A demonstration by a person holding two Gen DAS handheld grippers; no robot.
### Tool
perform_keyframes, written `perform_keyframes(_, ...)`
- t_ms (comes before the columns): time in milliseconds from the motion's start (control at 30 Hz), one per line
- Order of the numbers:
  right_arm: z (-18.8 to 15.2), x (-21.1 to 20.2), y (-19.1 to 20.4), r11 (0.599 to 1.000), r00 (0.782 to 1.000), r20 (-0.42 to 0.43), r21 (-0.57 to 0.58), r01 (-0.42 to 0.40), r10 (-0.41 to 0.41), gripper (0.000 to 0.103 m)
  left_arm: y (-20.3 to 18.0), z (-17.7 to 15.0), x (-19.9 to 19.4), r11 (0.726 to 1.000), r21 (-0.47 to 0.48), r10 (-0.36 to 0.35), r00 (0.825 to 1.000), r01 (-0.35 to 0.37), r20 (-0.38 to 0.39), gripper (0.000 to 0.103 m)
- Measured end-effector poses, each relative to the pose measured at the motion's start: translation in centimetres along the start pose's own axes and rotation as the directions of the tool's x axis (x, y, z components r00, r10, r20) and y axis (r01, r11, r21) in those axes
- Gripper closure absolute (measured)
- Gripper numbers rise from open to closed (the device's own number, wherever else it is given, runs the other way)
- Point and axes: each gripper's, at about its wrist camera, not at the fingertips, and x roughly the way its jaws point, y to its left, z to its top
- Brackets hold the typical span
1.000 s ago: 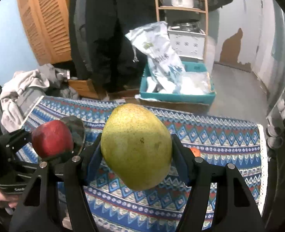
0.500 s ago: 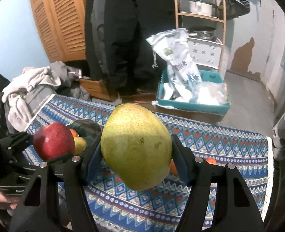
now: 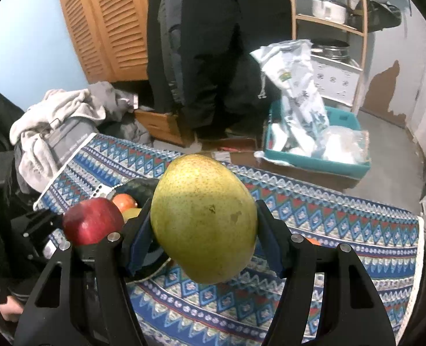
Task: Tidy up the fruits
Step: 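Carry the red apple and small green pear over the glass bowl with both tools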
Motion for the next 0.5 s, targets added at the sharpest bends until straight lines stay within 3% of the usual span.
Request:
perform_keyframes(267, 0.1, 3.8, 2.4, 0.999, 0.998, -0.055, -0.02, -0.043, 0.042, 0.037, 3.0, -1.9, 2.7, 0.998, -0.048, 0.027, 0.997, -0.031, -0.071, 0.027)
perform_keyframes(500, -0.2, 7.0, 3.4, 0.996, 0.989, -0.112, 0.002, -0.092, 0.092, 0.037, 4.4, -3.7, 4.9, 0.995, -0.095, 0.01, 0.989, -0.024, -0.145, 0.027)
